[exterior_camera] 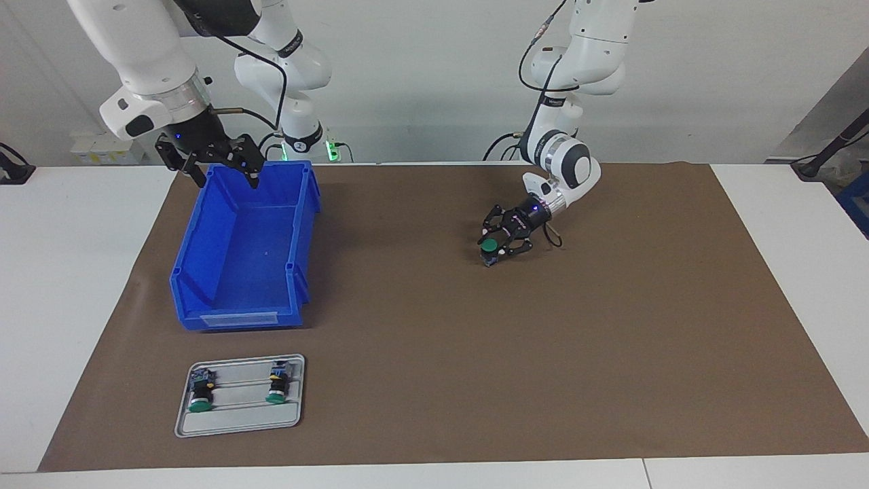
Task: Place and press button with both arms
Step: 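Carry the button back with the left gripper and set it on the table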
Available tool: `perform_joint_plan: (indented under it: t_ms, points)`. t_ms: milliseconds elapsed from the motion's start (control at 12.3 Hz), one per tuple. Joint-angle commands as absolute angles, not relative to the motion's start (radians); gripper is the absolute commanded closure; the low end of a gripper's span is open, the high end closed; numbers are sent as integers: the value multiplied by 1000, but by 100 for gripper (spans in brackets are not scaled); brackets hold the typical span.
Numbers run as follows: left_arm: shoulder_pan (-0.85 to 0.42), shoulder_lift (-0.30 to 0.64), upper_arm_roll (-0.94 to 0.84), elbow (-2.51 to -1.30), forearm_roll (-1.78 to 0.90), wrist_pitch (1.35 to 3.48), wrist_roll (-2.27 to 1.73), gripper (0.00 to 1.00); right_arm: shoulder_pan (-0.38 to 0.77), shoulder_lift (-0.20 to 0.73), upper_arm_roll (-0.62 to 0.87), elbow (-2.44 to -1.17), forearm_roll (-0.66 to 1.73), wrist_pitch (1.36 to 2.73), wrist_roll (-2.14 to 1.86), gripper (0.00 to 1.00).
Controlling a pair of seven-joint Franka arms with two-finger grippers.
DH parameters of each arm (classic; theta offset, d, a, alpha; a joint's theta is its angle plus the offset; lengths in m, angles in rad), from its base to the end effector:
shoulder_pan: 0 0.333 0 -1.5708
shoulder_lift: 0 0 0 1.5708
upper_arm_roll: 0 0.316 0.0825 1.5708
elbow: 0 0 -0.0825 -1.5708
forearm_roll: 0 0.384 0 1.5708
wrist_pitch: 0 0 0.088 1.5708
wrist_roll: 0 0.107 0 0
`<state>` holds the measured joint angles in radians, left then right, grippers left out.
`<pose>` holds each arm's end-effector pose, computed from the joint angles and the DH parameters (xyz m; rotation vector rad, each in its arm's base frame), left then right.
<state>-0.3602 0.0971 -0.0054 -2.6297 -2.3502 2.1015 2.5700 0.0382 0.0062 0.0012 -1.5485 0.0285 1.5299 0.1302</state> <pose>0.3858 -0.1841 0.2158 1.8440 -0.7492 1.2594 0.5518 0.0249 0.6280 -3.1119 0.1401 0.0423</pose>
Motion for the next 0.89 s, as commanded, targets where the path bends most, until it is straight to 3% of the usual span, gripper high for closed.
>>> perform_joint_plan:
  t_ms: [0,81,244,488,569,651,813]
  points:
    - [-354,66,-5,-2686,-2368,2089,2623,100,34,-21,-2,-1582,55,1542,107,0]
    - [-354,66,-5,-2688,-2368,2095,2625,95,35,-21,0,-1582,55,1542,107,0]
    - [-356,71,-6,-2686,-2368,2115,2625,71,34,-21,-2,-1582,55,1542,107,0]
    - [-357,75,-6,-2684,-2368,2131,2623,51,35,-21,-2,-1582,55,1542,107,0]
    - [-357,77,-6,-2681,-2368,2138,2623,29,35,-21,-2,-1582,55,1542,107,0]
    - [-356,77,-6,-2680,-2368,2138,2623,19,34,-21,0,-1582,55,1542,107,0]
    - [-354,77,-6,-2678,-2368,2140,2623,12,34,-21,-2,-1582,55,1542,107,0]
